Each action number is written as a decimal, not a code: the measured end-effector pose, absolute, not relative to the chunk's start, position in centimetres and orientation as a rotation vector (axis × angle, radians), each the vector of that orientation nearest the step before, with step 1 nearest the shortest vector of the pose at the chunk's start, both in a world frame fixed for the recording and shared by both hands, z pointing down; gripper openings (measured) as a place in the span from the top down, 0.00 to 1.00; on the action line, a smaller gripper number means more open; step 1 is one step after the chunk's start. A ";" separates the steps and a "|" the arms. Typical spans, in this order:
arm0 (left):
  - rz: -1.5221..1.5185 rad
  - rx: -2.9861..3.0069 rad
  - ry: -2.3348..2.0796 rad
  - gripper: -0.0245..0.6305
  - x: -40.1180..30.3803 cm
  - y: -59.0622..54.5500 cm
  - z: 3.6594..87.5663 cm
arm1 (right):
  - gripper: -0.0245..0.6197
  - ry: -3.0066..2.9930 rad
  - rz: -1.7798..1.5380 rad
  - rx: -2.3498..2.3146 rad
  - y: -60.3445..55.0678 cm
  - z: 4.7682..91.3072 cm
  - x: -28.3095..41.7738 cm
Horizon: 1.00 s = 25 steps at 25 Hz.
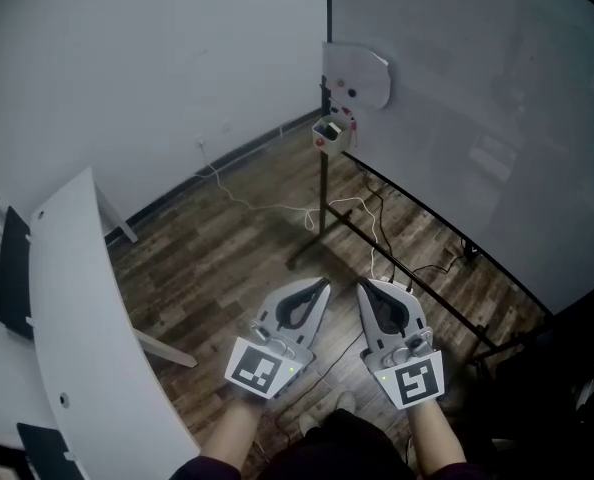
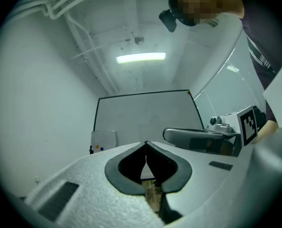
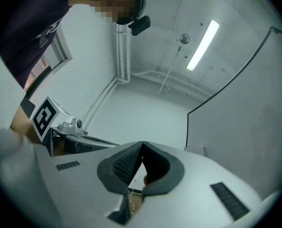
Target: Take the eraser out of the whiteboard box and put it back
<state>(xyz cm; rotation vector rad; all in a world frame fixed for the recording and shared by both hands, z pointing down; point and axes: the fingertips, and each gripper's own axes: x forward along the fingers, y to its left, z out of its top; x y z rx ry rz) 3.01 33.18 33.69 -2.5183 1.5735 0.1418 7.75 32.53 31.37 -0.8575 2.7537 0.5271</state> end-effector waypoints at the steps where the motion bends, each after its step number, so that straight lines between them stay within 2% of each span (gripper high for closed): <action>1: 0.142 -2.520 1.578 0.95 2.8 32.6 33.9 | 0.96 2.755 0.523 -0.858 31.9 31.5 7.7; 15: 0.057 -2.506 1.630 0.95 0.9 20.4 35.8 | 0.96 2.781 0.466 -0.821 18.9 33.8 6.4; 25: 0.036 -2.504 1.668 0.95 -2.5 14.1 36.8 | 0.96 2.795 0.435 -0.793 12.8 34.8 2.8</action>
